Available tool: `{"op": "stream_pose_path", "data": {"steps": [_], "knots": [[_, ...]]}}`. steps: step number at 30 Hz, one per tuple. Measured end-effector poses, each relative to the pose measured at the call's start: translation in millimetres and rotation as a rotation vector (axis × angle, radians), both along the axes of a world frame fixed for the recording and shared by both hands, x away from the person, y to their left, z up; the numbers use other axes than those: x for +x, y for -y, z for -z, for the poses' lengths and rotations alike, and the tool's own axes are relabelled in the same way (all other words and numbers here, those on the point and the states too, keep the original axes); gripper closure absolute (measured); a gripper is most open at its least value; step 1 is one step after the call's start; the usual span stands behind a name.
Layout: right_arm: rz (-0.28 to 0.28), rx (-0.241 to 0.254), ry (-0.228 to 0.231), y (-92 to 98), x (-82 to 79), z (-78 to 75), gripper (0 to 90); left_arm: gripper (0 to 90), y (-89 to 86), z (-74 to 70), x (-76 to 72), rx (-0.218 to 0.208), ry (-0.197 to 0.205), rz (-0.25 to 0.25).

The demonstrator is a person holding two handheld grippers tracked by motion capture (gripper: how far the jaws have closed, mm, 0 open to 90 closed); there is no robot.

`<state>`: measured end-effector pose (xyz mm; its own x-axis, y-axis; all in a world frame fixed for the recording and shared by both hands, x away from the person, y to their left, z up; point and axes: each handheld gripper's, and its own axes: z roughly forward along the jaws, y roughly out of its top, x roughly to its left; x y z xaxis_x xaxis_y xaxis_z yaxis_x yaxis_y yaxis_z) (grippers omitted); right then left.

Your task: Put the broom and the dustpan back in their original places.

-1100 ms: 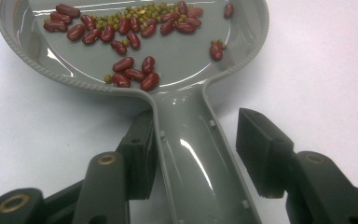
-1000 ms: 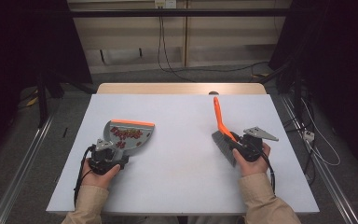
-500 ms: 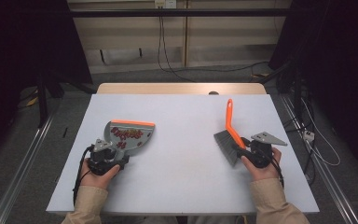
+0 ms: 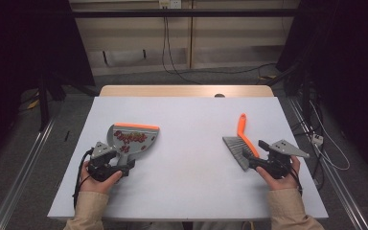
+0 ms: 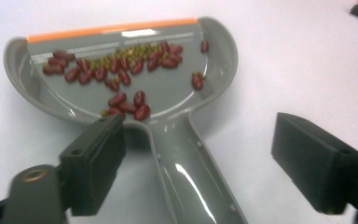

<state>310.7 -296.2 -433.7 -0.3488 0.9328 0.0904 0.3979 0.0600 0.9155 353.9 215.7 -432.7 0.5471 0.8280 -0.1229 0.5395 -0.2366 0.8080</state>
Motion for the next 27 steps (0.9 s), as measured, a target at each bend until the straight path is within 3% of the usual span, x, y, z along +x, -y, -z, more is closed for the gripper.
{"op": "stream_pose_path", "data": {"steps": [10,27], "knots": [[-0.041,0.011,0.008,3.4,-14.3,0.1,25.7,9.7,-11.3,-4.6,-1.5,-0.091,0.075,0.061],[-0.08,-0.008,0.006,6.6,-28.6,3.5,25.7,9.4,-17.3,-3.2,-5.6,-0.108,0.094,0.104]]}}
